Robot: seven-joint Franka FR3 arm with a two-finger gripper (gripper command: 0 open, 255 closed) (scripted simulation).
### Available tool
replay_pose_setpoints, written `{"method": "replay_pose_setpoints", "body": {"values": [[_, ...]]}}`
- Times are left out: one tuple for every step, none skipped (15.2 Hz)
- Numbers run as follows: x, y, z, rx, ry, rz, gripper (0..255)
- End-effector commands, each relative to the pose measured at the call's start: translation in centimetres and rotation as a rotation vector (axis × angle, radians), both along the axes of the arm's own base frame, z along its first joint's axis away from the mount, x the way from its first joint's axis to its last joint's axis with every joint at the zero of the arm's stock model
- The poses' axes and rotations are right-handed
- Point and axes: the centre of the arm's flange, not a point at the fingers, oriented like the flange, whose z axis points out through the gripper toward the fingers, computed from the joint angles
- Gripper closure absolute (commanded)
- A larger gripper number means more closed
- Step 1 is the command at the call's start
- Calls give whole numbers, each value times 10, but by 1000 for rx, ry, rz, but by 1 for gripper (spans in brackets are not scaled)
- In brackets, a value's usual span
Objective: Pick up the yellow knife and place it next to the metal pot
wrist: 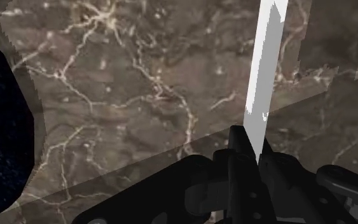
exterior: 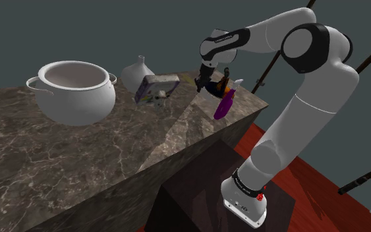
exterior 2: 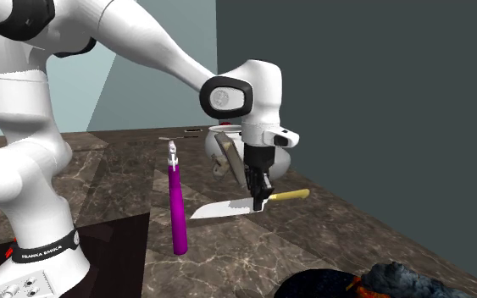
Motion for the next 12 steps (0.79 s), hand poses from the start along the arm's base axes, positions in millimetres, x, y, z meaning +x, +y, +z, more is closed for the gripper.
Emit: {"method": "replay_pose_setpoints", "body": {"values": [[-1, 1, 11, 0, 0, 0, 255], [-1, 1, 16, 0, 0, 0, 255], [-1, 1, 21, 0, 0, 0, 255], [-1, 1, 27, 0, 0, 0, 255], [-1, 1, 32, 0, 0, 0, 255], [-1, 1, 37, 0, 0, 0, 255], [-1, 1, 42, 0, 0, 0, 255], [-1, 1, 48, 0, 0, 0, 255], [-1, 1, 53, 0, 0, 0, 255], [-1, 1, 58, 0, 0, 0, 255], [-1, 1, 64, 0, 0, 0, 255], [-1, 1, 69, 0, 0, 0, 255]]}}
